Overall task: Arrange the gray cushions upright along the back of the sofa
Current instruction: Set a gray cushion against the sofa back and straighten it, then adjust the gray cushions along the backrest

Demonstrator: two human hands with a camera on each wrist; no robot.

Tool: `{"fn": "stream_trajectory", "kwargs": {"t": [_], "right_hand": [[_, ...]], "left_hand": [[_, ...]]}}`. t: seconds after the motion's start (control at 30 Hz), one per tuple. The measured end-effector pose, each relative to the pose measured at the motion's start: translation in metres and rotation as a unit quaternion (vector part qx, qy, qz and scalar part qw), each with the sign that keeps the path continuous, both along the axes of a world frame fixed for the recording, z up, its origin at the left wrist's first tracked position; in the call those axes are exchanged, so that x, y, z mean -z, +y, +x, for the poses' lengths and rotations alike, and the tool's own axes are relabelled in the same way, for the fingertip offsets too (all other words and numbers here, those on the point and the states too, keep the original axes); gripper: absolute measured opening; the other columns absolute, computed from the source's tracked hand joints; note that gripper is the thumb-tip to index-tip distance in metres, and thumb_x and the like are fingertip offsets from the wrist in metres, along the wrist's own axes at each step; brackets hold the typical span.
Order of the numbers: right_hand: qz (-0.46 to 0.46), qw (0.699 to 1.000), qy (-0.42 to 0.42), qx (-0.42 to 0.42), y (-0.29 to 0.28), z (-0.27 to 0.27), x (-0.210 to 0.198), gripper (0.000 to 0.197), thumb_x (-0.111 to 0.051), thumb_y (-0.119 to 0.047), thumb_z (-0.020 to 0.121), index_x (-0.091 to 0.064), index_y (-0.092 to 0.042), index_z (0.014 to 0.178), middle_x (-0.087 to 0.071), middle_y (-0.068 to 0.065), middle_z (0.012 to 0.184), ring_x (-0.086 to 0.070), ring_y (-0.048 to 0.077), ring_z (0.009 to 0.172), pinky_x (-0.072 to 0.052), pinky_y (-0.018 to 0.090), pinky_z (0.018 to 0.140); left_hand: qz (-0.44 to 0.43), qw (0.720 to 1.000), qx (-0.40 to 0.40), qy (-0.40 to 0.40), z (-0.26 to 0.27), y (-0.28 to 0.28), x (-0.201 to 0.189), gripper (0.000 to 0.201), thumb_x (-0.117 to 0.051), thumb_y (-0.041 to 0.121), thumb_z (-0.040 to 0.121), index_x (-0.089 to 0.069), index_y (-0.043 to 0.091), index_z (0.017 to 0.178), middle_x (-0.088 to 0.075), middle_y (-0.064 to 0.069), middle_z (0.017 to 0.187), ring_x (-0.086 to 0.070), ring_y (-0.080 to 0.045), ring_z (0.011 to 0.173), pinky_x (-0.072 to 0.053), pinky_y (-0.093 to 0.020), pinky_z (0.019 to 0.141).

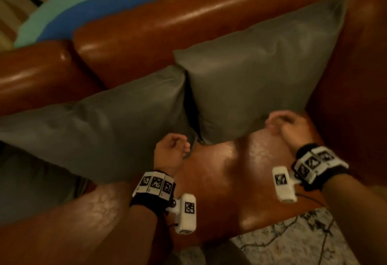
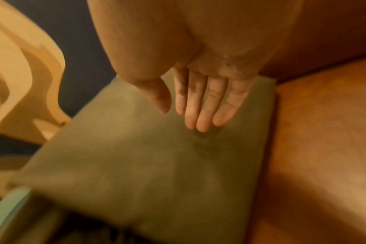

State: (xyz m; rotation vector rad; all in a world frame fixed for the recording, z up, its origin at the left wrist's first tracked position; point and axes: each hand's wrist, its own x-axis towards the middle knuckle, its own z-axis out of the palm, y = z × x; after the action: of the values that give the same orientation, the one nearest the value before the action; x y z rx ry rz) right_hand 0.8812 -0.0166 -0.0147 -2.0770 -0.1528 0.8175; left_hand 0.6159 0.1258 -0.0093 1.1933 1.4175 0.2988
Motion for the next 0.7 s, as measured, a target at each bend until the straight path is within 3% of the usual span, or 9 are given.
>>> {"fn": "stream_trajectory", "kwargs": {"t": [0.1, 0.2, 0.3, 0.37, 0.43, 0.5, 0.53, 0.6, 0.7], "right_hand": [[-0.048, 0.987, 0.115, -0.099, 0.005, -0.086, 0.014, 0.039, -0.043, 0.015, 0.086, -0.063, -0.017, 0.075, -0.068, 0.006, 0.074, -0.064, 0.02, 0.067, -0.049, 0.03, 0.061], [-0.075, 0.963, 0.203, -0.158, 0.028, -0.175, 0.02, 0.027, -0.048, 0.012, 0.088, -0.06, -0.011, 0.081, -0.064, 0.009, 0.074, -0.061, 0.012, 0.052, -0.045, 0.022, 0.051], [-0.092, 0.935, 0.236, -0.247, 0.061, -0.266, 0.017, 0.021, -0.056, 0.001, 0.09, -0.06, -0.017, 0.079, -0.066, 0.01, 0.08, -0.06, 0.016, 0.062, -0.042, 0.027, 0.058], [-0.086, 0.922, 0.234, -0.296, 0.09, -0.323, 0.01, 0.019, -0.06, -0.004, 0.089, -0.062, -0.02, 0.078, -0.068, 0.008, 0.084, -0.062, 0.02, 0.07, -0.043, 0.029, 0.061], [-0.064, 0.917, 0.209, -0.334, 0.124, -0.376, 0.003, 0.013, -0.067, -0.013, 0.084, -0.065, -0.023, 0.076, -0.07, 0.008, 0.086, -0.063, 0.022, 0.079, -0.047, 0.031, 0.07], [-0.034, 0.914, 0.17, -0.367, 0.158, -0.421, -0.002, 0.009, -0.074, -0.035, 0.072, -0.069, -0.029, 0.076, -0.073, 0.003, 0.088, -0.067, 0.024, 0.089, -0.051, 0.037, 0.084], [-0.024, 0.912, 0.161, -0.376, 0.175, -0.442, -0.005, 0.013, -0.074, -0.04, 0.07, -0.069, -0.032, 0.079, -0.073, -0.001, 0.089, -0.068, 0.023, 0.094, -0.051, 0.038, 0.09], [-0.002, 0.916, 0.143, -0.374, 0.208, -0.479, -0.015, 0.023, -0.075, -0.034, 0.079, -0.064, -0.029, 0.099, -0.07, -0.005, 0.096, -0.065, 0.018, 0.099, -0.048, 0.035, 0.096], [0.032, 0.929, 0.132, -0.344, 0.252, -0.525, -0.027, 0.07, -0.075, -0.032, 0.079, -0.039, -0.023, 0.138, -0.057, 0.001, 0.123, -0.057, 0.019, 0.114, -0.045, 0.037, 0.103]], "left_hand": [[-0.009, 1.0, -0.005, 0.024, -0.059, -0.006, 0.013, 0.029, -0.056, 0.002, 0.092, -0.061, 0.021, 0.071, -0.063, -0.003, 0.063, -0.062, -0.007, 0.053, -0.05, -0.024, 0.061], [-0.031, 0.997, -0.026, 0.066, -0.136, 0.0, 0.03, 0.031, -0.059, 0.008, 0.092, -0.063, 0.027, 0.067, -0.065, -0.001, 0.061, -0.061, -0.02, 0.059, -0.051, -0.032, 0.068], [-0.063, 0.99, -0.087, 0.09, -0.231, 0.013, 0.038, 0.034, -0.061, 0.009, 0.088, -0.067, 0.029, 0.061, -0.065, 0.003, 0.057, -0.06, -0.023, 0.061, -0.05, -0.031, 0.067], [-0.1, 0.981, -0.128, 0.102, -0.304, 0.03, 0.04, 0.034, -0.056, 0.003, 0.091, -0.065, 0.029, 0.071, -0.065, 0.004, 0.064, -0.058, -0.019, 0.063, -0.048, -0.026, 0.065], [-0.111, 0.966, -0.197, 0.122, -0.378, 0.05, 0.037, 0.022, -0.054, 0.007, 0.087, -0.065, 0.021, 0.073, -0.066, -0.004, 0.075, -0.063, -0.026, 0.07, -0.054, -0.037, 0.077], [-0.086, 0.943, -0.296, 0.126, -0.443, 0.07, 0.031, 0.016, -0.054, 0.016, 0.083, -0.063, 0.016, 0.07, -0.069, -0.015, 0.08, -0.064, -0.035, 0.082, -0.054, -0.052, 0.083], [-0.057, 0.928, -0.337, 0.15, -0.471, 0.082, 0.024, 0.014, -0.055, 0.019, 0.087, -0.061, 0.014, 0.075, -0.07, -0.02, 0.088, -0.063, -0.036, 0.087, -0.054, -0.057, 0.087], [0.031, 0.885, -0.413, 0.213, -0.511, 0.108, -0.004, 0.021, -0.056, 0.028, 0.093, -0.06, 0.01, 0.101, -0.067, -0.024, 0.116, -0.062, -0.036, 0.103, -0.05, -0.052, 0.095], [0.119, 0.859, -0.478, 0.143, -0.561, 0.161, -0.039, 0.055, -0.059, 0.04, 0.092, -0.045, 0.015, 0.139, -0.058, -0.015, 0.138, -0.057, -0.031, 0.123, -0.043, -0.033, 0.094]]}}
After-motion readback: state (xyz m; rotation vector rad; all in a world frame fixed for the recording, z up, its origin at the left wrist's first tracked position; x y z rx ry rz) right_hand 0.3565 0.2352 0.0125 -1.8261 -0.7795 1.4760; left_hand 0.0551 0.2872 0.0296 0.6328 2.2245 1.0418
